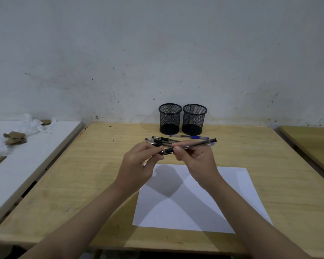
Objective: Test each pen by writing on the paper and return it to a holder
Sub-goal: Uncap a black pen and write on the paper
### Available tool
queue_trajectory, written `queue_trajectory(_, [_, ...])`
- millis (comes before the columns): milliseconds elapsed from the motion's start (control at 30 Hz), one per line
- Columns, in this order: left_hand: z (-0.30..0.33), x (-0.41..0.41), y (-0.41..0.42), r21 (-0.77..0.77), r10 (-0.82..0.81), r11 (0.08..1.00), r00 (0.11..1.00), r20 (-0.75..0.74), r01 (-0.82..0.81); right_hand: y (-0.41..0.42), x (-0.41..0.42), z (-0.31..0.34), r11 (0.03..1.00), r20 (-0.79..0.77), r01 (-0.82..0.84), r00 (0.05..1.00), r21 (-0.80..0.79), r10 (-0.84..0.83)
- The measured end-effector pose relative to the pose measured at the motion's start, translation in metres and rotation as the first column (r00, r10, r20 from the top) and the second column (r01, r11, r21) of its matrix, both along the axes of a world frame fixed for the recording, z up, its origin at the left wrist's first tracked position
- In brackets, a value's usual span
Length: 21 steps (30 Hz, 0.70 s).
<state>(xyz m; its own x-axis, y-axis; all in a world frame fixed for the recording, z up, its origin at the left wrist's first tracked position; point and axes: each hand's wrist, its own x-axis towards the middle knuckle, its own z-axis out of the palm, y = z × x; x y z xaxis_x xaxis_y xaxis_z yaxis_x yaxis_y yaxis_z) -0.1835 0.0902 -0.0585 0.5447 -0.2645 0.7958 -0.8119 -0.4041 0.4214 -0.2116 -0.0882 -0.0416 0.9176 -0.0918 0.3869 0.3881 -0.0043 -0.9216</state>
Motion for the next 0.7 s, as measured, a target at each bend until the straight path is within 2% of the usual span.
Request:
queue_trajectory(167, [0.005, 0.007, 0.004, 0.025, -0.018, 1.000, 0.999, -0.027, 0.019, 0.010, -0.002, -0.001, 0.994, 0.118, 0.086, 0.990, -0.067, -0.078])
queue_trajectory(300, [-0.002, 0.028, 0.055, -0.150, 0.171, 0.968, 0.965, -0.198, -0.202, -0.028, 0.001, 0.020, 0.950, 0.157, 0.246, 0.948, 0.193, -0.277])
queue_trajectory(400, [-0.004, 0.036, 0.080, -0.083, 0.276, 0.946, 0.912, -0.304, -0.314, -0.044, 0.001, 0.030, 0.953, 0.179, 0.238, 0.946, 0.187, -0.271])
queue_trajectory(600, [-0.017, 0.051, 0.048, 0.003, 0.273, 0.949, 0.816, -0.510, -0.316, -0.014, 0.001, 0.005, 0.969, 0.043, 0.209, 0.975, 0.135, -0.216])
queue_trajectory(700, [-0.024, 0.060, 0.036, 0.127, 0.302, 0.951, 0.767, -0.566, -0.281, -0.010, -0.001, -0.001, 0.968, -0.021, 0.208, 0.978, 0.143, -0.208])
